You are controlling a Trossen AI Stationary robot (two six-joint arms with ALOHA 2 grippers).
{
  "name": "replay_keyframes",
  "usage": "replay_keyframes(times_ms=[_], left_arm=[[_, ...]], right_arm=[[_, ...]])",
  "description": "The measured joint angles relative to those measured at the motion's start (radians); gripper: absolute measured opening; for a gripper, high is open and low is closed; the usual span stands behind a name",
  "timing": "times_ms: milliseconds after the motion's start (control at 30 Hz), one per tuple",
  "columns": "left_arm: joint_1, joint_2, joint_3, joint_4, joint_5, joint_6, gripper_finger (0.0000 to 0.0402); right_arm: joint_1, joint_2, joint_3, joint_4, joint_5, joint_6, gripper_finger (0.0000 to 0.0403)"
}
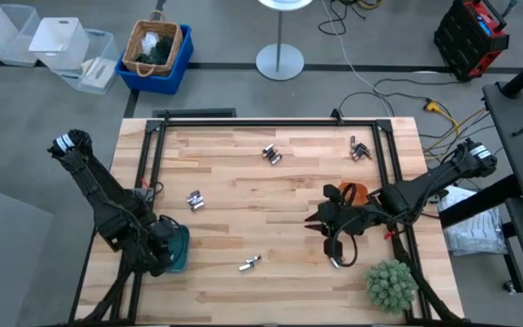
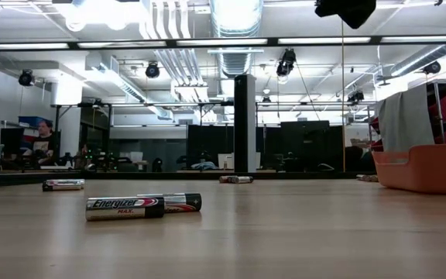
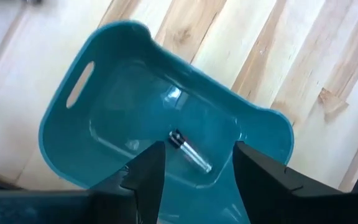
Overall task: Sort batteries
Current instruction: Put the silver battery into the blue bin
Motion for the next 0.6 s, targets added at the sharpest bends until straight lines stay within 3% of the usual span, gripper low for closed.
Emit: replay_keyframes(times_ms=[333, 600], left_arm=[[0.000, 0.000, 0.000, 0.009, -0.147, 0.099, 0.0167], [0.000, -0.001, 0.000, 0.072, -0.517, 0.232, 0.0168]], right_arm=[[-0.062, 0.000, 0.000, 0.090, 0.001, -0.055, 0.0075], [-0.141, 0.012, 0.000, 0.221, 0.000, -0.174, 0.0118]])
